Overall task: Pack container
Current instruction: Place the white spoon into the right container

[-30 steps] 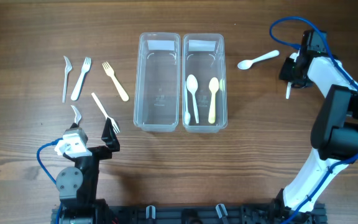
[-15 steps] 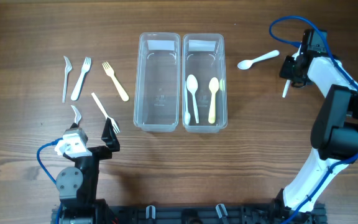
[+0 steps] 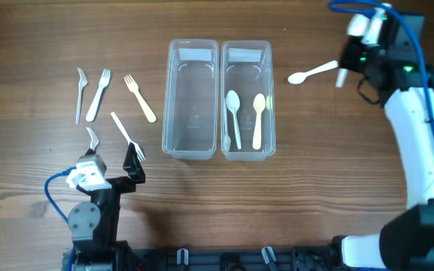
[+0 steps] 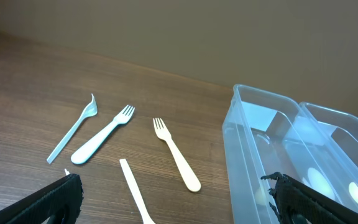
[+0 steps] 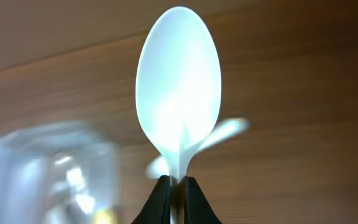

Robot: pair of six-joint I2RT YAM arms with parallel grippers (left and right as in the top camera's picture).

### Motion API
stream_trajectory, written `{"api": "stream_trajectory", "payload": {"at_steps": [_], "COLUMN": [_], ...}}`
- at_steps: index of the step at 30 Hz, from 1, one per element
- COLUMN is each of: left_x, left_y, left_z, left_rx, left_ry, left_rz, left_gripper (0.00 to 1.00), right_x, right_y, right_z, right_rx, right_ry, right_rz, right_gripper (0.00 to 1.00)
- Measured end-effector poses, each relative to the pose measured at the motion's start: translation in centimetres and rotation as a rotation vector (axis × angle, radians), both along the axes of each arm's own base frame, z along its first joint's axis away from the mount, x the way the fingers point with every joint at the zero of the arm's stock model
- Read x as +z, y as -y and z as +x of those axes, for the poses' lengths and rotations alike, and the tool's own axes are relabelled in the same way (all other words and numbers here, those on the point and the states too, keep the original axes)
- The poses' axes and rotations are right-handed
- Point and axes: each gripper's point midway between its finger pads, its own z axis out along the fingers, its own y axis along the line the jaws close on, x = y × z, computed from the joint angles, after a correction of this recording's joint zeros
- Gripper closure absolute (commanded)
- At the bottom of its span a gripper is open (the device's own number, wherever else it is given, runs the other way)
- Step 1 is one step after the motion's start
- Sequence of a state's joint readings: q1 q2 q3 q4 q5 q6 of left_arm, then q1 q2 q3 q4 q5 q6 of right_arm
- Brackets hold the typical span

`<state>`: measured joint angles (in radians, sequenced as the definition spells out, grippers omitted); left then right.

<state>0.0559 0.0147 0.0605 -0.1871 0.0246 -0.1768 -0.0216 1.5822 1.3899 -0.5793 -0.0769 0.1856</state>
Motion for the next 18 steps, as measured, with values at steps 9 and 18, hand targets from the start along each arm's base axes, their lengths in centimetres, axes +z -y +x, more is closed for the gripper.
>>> {"api": "stream_trajectory", "payload": {"at_steps": [9, 18], "left_x": [0.0, 0.0], "left_y": [0.0, 0.0], "left_z": [0.0, 0.0], "left_rx": [0.0, 0.0], "left_ry": [0.0, 0.0], "left_rz": [0.0, 0.0], "left_gripper": [0.0, 0.0], "right_x": [-0.4, -2.7], "right_y": [-18.7, -20.5], "right_z": [-4.2, -5.0], "right_rx": [0.439, 0.453], "right_ry": [-0.028, -0.099], "right_rz": [0.072, 0.068], "right_gripper": [0.96, 0.25]}}
